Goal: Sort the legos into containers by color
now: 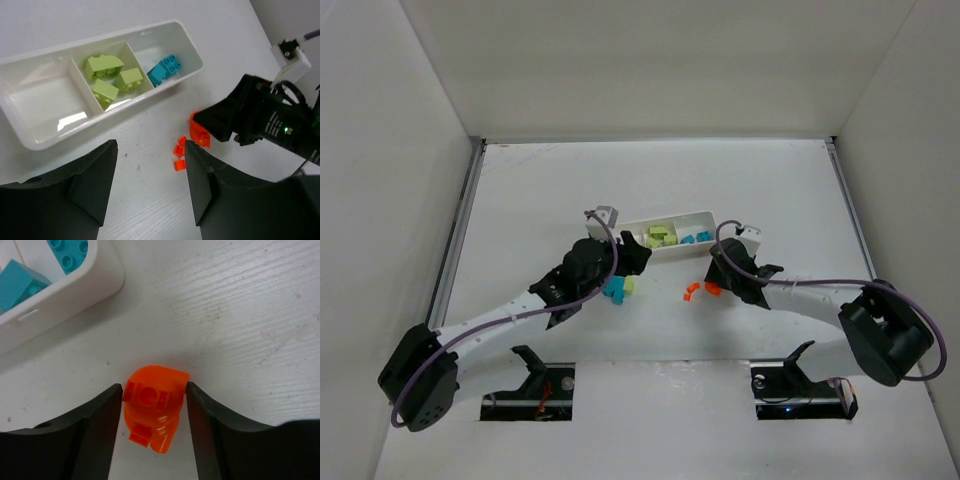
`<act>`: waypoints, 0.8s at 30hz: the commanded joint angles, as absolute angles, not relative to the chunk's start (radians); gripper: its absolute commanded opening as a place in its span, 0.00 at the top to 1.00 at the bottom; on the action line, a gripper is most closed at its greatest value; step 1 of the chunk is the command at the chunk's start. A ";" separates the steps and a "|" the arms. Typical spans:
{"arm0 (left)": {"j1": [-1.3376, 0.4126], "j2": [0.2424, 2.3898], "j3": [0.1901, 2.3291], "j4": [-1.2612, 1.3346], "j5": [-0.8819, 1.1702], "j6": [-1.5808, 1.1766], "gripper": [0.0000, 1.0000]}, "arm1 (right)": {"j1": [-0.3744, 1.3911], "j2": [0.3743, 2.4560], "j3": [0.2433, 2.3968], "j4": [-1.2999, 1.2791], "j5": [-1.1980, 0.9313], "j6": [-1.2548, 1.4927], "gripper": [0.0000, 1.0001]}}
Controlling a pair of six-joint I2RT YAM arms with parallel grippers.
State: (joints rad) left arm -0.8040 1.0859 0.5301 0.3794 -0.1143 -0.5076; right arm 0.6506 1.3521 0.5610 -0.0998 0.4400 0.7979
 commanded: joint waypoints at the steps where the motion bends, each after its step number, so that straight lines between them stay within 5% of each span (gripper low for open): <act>1: -0.739 1.019 0.506 0.456 -0.144 -0.497 0.46 | 0.671 1.379 0.618 -0.127 0.466 0.818 0.44; 6: -0.656 0.967 0.462 0.466 -0.175 -0.521 0.46 | 0.676 1.394 0.641 -0.129 0.497 0.821 0.57; 17: -0.608 0.934 0.403 0.522 -0.187 -0.552 0.46 | 0.809 1.262 0.805 -0.249 0.604 0.752 0.58; 24: -0.515 0.875 0.353 0.505 -0.233 -0.606 0.47 | 0.892 1.494 1.064 -0.039 0.441 0.655 0.57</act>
State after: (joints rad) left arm -0.5533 0.9234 0.3805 0.4561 -0.1902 -0.5697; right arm 0.8768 1.4055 0.9768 -0.1696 0.5247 0.7139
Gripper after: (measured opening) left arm 0.534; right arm 0.526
